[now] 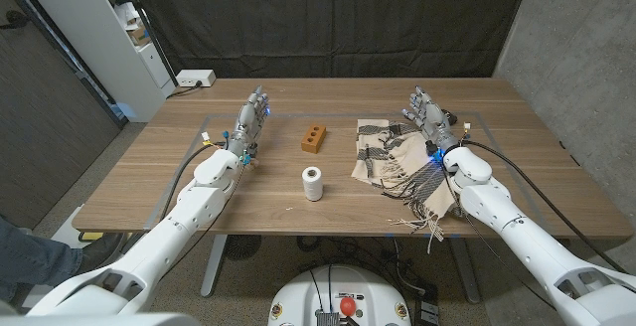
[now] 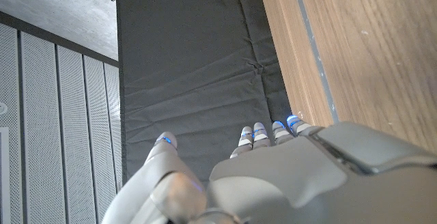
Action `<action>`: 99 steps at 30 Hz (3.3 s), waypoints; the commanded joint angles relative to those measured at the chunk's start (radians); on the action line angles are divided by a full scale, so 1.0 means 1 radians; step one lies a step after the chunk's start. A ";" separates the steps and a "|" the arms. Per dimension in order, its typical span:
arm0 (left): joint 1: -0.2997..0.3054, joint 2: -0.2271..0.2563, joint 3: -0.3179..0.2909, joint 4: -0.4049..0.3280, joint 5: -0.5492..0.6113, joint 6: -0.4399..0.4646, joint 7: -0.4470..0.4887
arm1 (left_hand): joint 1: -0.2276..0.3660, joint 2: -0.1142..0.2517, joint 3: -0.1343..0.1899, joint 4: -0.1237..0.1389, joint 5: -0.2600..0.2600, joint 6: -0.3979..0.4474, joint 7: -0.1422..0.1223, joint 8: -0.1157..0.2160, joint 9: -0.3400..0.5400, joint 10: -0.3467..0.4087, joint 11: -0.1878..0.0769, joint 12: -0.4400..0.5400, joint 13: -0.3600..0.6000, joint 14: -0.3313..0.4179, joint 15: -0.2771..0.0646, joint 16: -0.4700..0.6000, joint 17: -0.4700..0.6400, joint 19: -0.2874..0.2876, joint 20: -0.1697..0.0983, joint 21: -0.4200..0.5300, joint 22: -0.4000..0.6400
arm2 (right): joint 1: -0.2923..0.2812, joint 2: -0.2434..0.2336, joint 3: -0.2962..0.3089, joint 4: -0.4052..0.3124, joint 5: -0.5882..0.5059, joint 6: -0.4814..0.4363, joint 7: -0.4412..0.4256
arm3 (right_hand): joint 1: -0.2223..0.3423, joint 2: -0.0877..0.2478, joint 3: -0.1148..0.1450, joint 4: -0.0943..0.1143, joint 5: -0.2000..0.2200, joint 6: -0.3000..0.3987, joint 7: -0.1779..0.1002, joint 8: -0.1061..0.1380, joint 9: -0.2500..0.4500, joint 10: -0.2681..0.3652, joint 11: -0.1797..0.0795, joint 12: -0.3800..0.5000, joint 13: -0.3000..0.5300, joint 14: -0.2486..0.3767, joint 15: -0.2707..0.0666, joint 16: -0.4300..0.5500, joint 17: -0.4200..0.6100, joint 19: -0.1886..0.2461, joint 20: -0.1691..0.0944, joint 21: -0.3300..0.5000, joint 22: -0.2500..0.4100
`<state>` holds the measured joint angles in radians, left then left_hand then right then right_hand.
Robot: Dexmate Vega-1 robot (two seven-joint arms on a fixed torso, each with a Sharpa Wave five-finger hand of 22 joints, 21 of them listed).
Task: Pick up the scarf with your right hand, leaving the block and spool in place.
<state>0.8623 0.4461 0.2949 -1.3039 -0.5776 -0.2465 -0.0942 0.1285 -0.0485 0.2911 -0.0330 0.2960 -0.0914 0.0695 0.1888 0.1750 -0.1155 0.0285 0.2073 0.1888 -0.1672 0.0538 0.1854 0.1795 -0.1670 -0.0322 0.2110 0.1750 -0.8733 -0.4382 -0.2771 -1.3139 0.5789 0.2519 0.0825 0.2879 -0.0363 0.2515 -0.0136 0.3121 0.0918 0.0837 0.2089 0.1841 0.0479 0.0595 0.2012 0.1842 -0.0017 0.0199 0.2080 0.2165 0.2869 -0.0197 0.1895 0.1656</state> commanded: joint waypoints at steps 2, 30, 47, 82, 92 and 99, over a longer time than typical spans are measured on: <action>0.042 -0.253 -0.304 -0.034 0.279 0.122 -0.185 | 0.012 0.000 0.006 0.000 0.005 -0.009 0.001 0.005 0.004 -0.008 0.001 0.005 0.003 -0.005 -0.001 0.005 0.002 -0.026 0.001 0.005 0.002 | -0.050 0.185 0.232 -0.028 -0.207 -0.082 0.143 | 0.012 0.001 0.006 0.000 0.005 0.010 0.000 0.004 0.003 0.005 0.010 0.005 0.002 0.002 0.005 0.004 0.003 0.006 0.004 0.004 0.003; 0.020 -0.464 -0.540 -0.049 0.503 0.177 -0.369 | 0.014 0.005 0.004 -0.003 -0.002 -0.005 0.002 0.005 0.004 -0.008 0.005 0.004 0.003 -0.009 0.003 0.003 0.002 -0.027 0.002 0.000 0.003 | -0.060 0.380 0.433 -0.100 -0.396 -0.098 0.330 | 0.013 0.008 0.007 -0.003 0.008 0.013 -0.009 0.000 0.004 0.022 0.008 0.005 0.002 0.008 0.002 0.004 0.000 0.010 0.002 0.003 0.003; 0.017 -0.481 -0.552 -0.060 0.554 0.182 -0.388 | 0.015 0.008 0.003 -0.005 -0.006 -0.004 0.004 0.003 0.004 -0.010 0.006 0.003 0.003 -0.011 0.003 0.002 0.002 -0.028 0.007 -0.003 0.003 | -0.093 0.401 0.458 -0.184 -0.414 -0.081 0.382 | 0.015 0.012 0.008 -0.005 0.009 0.017 -0.012 -0.001 0.004 0.027 0.007 0.004 0.003 0.011 0.003 0.003 -0.002 0.012 0.003 0.003 0.003; 0.031 -0.481 -0.555 -0.092 0.560 0.191 -0.414 | 0.020 0.013 0.002 -0.010 -0.013 -0.006 0.003 0.002 0.004 -0.012 0.007 0.002 0.003 -0.013 0.005 0.002 0.002 -0.034 0.018 -0.009 0.004 | -0.173 0.374 0.461 -0.327 -0.482 -0.027 0.383 | 0.022 0.012 0.008 -0.014 0.013 0.026 -0.018 -0.003 0.005 0.038 0.002 0.003 0.004 0.018 -0.002 0.003 -0.005 0.017 0.005 0.002 0.003; 0.023 -0.481 -0.552 -0.080 0.559 0.186 -0.418 | 0.023 0.015 0.002 -0.013 -0.016 -0.006 0.003 0.001 0.004 -0.015 0.008 0.000 0.003 -0.014 0.007 0.001 0.002 -0.035 0.022 -0.010 0.004 | -0.193 0.363 0.463 -0.366 -0.485 -0.029 0.390 | 0.023 0.011 0.008 -0.017 0.014 0.025 -0.019 -0.004 0.005 0.036 0.002 0.001 0.004 0.018 0.000 0.002 -0.006 0.016 0.005 0.001 0.003; 0.020 -0.479 -0.546 -0.081 0.561 0.175 -0.423 | 0.026 0.016 0.002 -0.015 -0.017 -0.007 0.003 0.001 0.004 -0.018 0.010 0.000 0.003 -0.017 0.008 0.000 0.002 -0.037 0.023 -0.011 0.004 | -0.208 0.359 0.468 -0.384 -0.513 -0.018 0.369 | 0.025 0.011 0.008 -0.019 0.015 0.026 -0.020 -0.004 0.005 0.035 0.002 0.000 0.004 0.018 0.001 0.001 -0.006 0.016 0.008 0.000 0.003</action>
<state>0.8882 -0.0350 -0.2579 -1.3883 -0.0171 -0.0561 -0.5108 0.1455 -0.0313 0.2922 -0.0400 0.2805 -0.0912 0.0695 0.1887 0.1746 -0.1261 0.0392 0.2070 0.1883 -0.1724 0.0590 0.1852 0.1790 -0.1738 -0.0136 0.2030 0.1745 -1.0544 -0.0686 0.1844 -1.6576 0.0917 0.2240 0.4650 0.2995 -0.0247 0.2545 -0.0253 0.3196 0.1091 0.0660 0.2088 0.1837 0.0786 0.0608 0.2012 0.1838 0.0146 0.0177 0.2080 0.2092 0.2956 -0.0178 0.1895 0.1652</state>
